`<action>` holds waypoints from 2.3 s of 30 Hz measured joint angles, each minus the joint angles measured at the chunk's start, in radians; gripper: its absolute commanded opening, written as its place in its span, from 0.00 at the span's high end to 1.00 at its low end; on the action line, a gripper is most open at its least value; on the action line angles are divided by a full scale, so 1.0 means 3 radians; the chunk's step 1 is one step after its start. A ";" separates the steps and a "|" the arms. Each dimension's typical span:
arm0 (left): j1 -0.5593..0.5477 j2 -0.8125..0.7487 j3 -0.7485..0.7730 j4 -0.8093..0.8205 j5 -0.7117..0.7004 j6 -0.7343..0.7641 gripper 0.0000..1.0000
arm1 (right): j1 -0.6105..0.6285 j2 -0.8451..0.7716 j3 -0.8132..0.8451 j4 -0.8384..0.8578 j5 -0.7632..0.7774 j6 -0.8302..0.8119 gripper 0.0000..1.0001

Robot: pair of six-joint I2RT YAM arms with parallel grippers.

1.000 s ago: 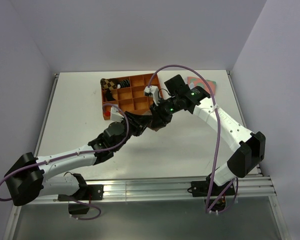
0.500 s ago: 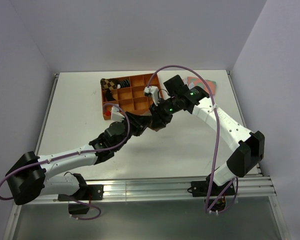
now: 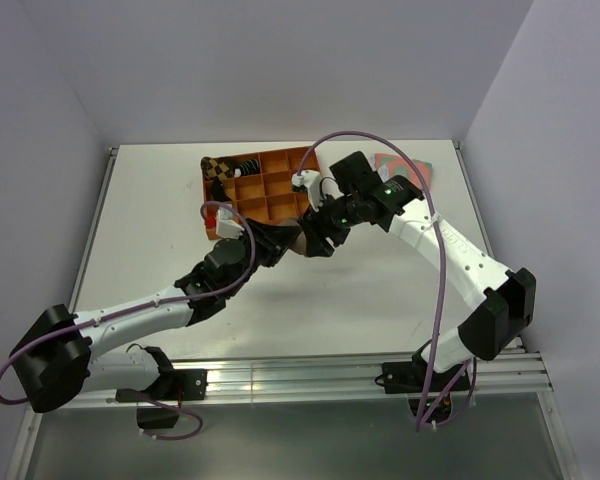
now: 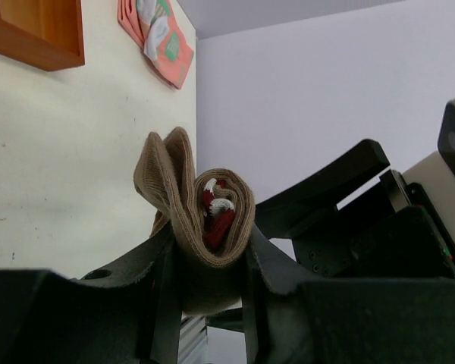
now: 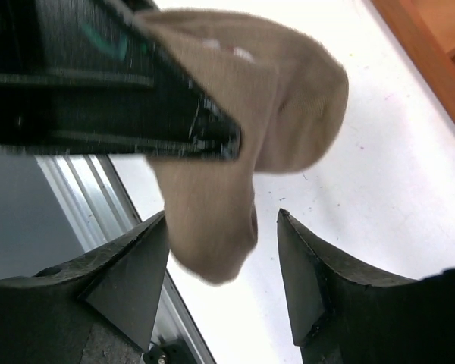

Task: Roll the socks
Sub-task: Place the sock in the storage box.

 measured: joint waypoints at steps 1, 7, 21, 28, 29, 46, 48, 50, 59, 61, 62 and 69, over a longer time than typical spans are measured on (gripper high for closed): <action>0.0028 -0.0010 0.0000 0.0000 0.0014 0.0010 1.00 | -0.0001 -0.0019 0.0000 0.0003 0.0019 0.0000 0.35; 0.0225 -0.0094 0.0000 -0.0034 0.0116 0.0097 1.00 | -0.0112 -0.0221 -0.0006 0.0001 0.0088 -0.0051 0.35; 0.1521 0.0135 0.0520 -0.0409 0.1002 0.0585 1.00 | -0.0807 -0.0749 -0.0315 0.0080 0.0348 -0.0301 0.35; 0.2124 0.1044 0.1422 -0.0688 0.1738 0.1039 1.00 | -0.0956 -0.0783 -0.0542 0.0262 0.0482 -0.0432 0.35; 0.2188 0.1253 0.1625 -0.0759 0.1841 0.1122 1.00 | -0.0970 -0.0778 -0.0558 0.0271 0.0493 -0.0451 0.35; 0.2706 0.3522 0.3508 -0.1401 0.3049 0.1589 1.00 | -0.1277 -0.0440 -0.0566 0.0429 0.0453 -0.0731 0.36; 0.2712 0.3577 0.3499 -0.1425 0.3136 0.1570 1.00 | -0.1305 -0.0409 -0.0567 0.0454 0.0444 -0.0754 0.36; 0.2711 0.3577 0.3437 -0.1375 0.3237 0.1542 1.00 | -0.1334 -0.0385 -0.0581 0.0479 0.0421 -0.0767 0.36; 0.2710 0.3549 0.3291 -0.1395 0.3436 0.1530 1.00 | -0.1397 -0.0351 -0.0601 0.0493 0.0355 -0.0815 0.36; 0.2708 0.3549 0.3347 -0.1548 0.3412 0.1589 1.00 | -0.1400 -0.0351 -0.0603 0.0493 0.0336 -0.0828 0.36; 0.2705 0.3550 0.3389 -0.1642 0.3371 0.1633 1.00 | -0.1400 -0.0351 -0.0604 0.0493 0.0328 -0.0829 0.36; 0.2585 0.3611 0.3825 -0.2326 0.2894 0.1865 1.00 | -0.1404 -0.0351 -0.0720 0.0524 0.0310 -0.0833 0.36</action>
